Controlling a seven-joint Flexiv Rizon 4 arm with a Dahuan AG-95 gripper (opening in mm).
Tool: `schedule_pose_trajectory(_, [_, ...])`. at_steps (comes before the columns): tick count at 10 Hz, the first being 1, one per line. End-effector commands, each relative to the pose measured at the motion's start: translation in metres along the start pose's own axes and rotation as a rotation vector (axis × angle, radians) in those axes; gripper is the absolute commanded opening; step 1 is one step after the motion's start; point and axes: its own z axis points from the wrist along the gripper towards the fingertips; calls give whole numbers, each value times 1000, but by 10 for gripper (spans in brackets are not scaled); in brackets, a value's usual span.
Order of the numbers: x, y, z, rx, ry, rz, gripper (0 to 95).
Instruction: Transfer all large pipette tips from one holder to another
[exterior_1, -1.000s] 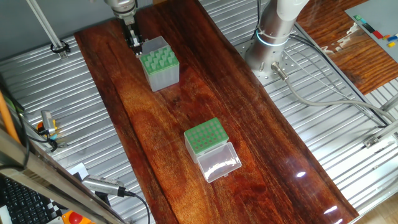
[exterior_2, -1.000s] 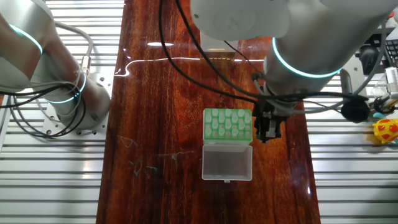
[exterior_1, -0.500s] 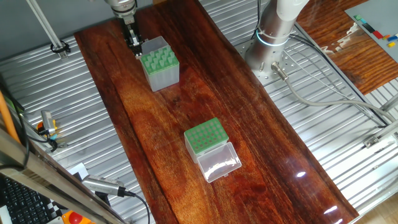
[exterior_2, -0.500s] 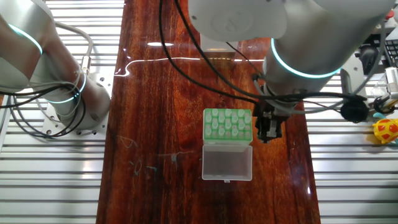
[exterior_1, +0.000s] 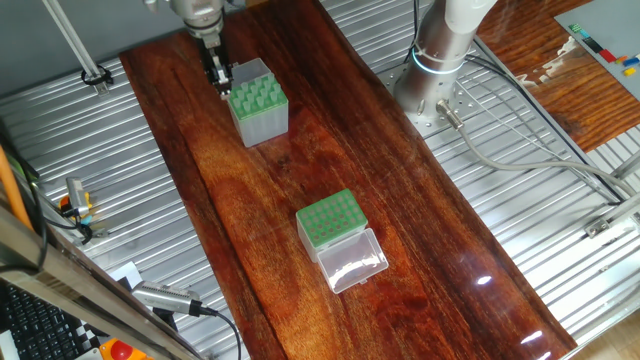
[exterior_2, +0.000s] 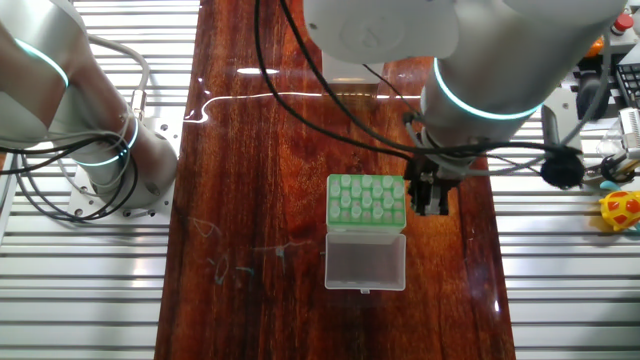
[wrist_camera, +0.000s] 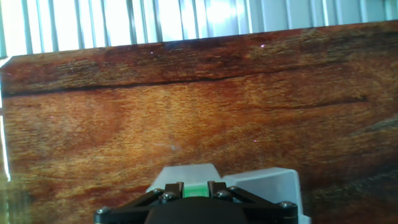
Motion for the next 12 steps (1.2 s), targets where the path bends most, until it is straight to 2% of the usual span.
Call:
schedule_pose_trajectory(1, [5, 7, -1, -5, -4, 0, 190])
schedule_pose_trajectory(3, [6, 10, -2, -2, -5, 3, 190])
schedule_pose_trajectory(6, [6, 10, -2, 2, 3, -55, 190])
schedule_pose_trajectory(7, [6, 10, -2, -2, 14, -69, 190])
schedule_pose_trajectory(11, [9, 10, 3, -28, 18, -74, 190])
schedule_pose_trajectory(12, [10, 9, 8, -37, 19, -70, 190])
